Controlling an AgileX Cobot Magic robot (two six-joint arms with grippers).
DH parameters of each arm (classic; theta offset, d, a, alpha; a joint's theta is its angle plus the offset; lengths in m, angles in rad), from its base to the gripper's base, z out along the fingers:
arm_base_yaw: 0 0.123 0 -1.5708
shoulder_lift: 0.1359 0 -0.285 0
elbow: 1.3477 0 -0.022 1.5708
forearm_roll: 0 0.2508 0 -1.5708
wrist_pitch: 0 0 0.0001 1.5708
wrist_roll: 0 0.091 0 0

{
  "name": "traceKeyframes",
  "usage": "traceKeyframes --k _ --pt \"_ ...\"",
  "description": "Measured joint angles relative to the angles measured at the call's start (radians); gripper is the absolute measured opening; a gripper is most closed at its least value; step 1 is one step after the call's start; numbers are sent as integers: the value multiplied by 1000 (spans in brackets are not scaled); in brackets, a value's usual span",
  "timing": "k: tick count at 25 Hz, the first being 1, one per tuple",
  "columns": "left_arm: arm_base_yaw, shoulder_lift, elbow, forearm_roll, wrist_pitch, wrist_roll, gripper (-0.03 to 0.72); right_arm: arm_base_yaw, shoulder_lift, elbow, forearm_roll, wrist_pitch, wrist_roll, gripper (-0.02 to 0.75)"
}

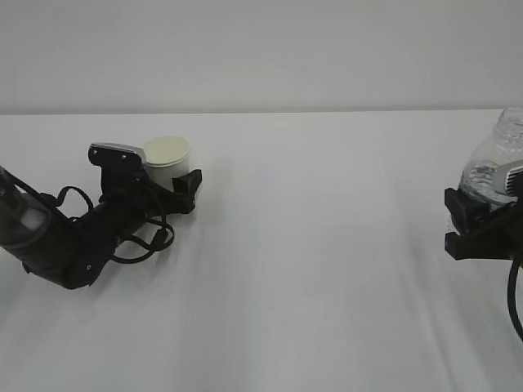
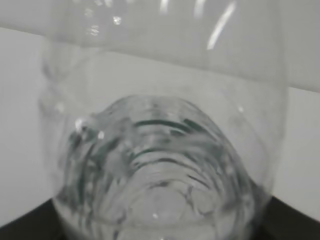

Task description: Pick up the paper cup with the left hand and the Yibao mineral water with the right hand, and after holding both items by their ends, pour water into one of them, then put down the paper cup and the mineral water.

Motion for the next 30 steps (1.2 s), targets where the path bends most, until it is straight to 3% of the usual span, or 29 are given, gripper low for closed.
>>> traceKeyframes --k 14,30 --pt "0 -2 -28 4 0 0 623 0 0 0 0 0 0 448" --pt "0 -2 -28 12 0 0 509 0 0 0 0 0 0 447"
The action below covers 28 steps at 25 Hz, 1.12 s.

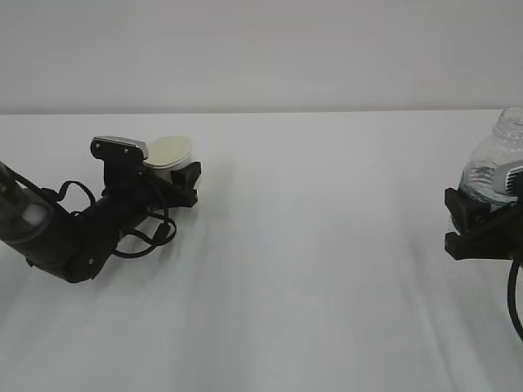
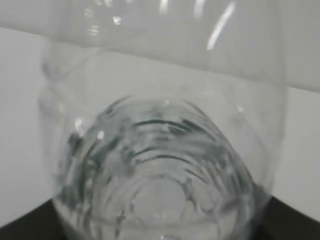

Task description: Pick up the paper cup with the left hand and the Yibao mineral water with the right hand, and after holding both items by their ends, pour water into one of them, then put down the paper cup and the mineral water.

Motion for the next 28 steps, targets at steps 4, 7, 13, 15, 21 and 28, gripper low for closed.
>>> traceKeyframes --k 4,7,13,15,21,28 --pt "0 -8 0 14 0 0 493 0 0 0 0 0 0 447" --pt "0 -8 0 16 0 0 484 0 0 0 0 0 0 447" --pt "0 -12 2 21 0 0 475 0 0 0 0 0 0 447" --pt "0 -27 20 21 0 0 474 0 0 0 0 0 0 447" --pt "0 -108 99 23 0 0 472 0 0 0 0 0 0 447" --pt "0 -133 140 64 0 0 472 0 0 0 0 0 0 447"
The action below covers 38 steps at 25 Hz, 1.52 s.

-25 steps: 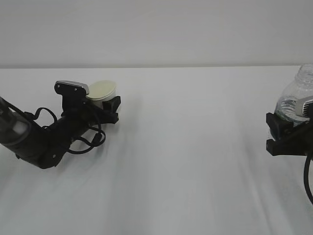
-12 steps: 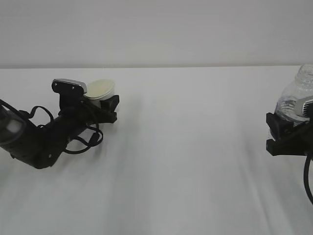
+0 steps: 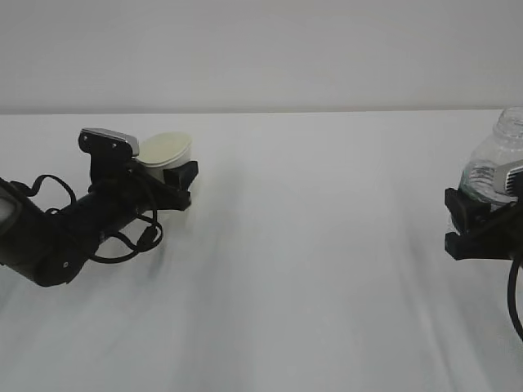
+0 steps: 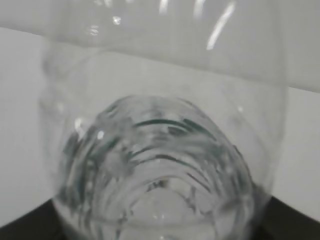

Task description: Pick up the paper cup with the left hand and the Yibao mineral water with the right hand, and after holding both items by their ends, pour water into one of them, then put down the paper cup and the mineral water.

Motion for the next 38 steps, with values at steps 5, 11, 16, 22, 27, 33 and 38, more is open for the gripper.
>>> traceKeyframes --k 5,11,16,22,27,33,38 --pt "0 0 2 200 0 0 462 0 0 0 0 0 0 447" --pt "0 0 2 385 0 -51 447 0 0 0 0 0 0 446" --pt "0 -28 3 486 0 -138 446 0 0 0 0 0 0 446" --pt "0 -89 6 602 -3 -246 445 0 0 0 0 0 0 446" --pt "-20 -91 8 653 -2 -274 445 0 0 0 0 2 0 446" --pt "-119 -91 3 664 -2 -280 445 0 0 0 0 4 0 446" --pt "-214 -91 -34 664 -2 -284 445 0 0 0 -8 9 0 446"
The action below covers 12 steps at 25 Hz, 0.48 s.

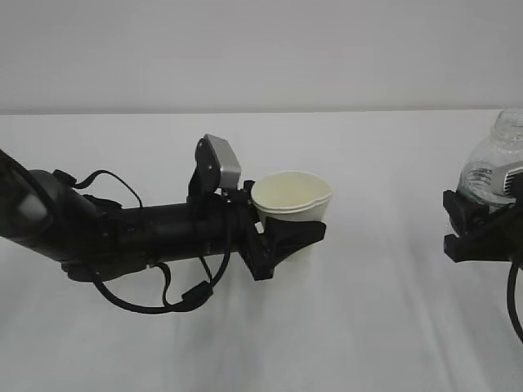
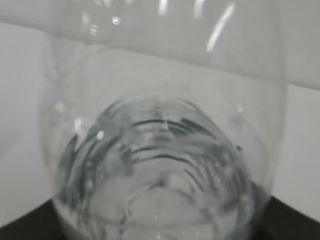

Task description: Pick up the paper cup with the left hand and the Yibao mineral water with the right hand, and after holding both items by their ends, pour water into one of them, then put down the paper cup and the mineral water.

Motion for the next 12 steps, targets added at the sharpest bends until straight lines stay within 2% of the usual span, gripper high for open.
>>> traceKeyframes --k 4,12 --pt "-29 0 -25 0 0 -23 445 0 0 0 -16 4 0 446" --pt "-29 0 -55 -7 0 -51 444 0 0 0 -24 4 0 446"
